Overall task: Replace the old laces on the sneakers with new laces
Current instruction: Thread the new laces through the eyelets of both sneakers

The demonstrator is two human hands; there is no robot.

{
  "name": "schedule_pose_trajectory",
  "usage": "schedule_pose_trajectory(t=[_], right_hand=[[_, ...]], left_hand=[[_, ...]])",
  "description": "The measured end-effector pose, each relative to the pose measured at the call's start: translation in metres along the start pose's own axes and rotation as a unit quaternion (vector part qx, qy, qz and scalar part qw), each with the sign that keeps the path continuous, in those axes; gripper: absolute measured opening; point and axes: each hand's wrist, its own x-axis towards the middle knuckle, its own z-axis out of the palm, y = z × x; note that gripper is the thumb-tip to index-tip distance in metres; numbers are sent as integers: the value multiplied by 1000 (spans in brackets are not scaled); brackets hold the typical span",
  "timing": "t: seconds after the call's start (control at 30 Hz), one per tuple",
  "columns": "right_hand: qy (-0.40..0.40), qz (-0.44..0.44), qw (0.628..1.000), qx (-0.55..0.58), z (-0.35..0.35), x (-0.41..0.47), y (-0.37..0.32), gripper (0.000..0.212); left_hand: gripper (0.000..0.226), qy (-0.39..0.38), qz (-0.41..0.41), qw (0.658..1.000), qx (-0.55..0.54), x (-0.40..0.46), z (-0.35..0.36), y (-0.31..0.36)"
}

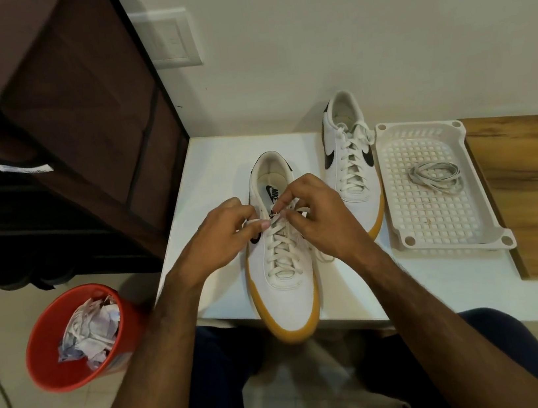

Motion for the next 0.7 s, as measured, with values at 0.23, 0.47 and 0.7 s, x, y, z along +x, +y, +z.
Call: schedule_pose_trajectory(t=[0.23,0.47,0.7], right_hand=[[-7,47,997,64,-8,0,-1,17],[-29,51,996,61,-10,0,-3,22],[-55,67,979,185,-16,-1,-2,27]], left_hand=[[25,120,-40,939,-321,-1,-4,7],[32,278,-11,781,-559,-9,-23,8],[23,41,-27,998,-25,0,1,-1]])
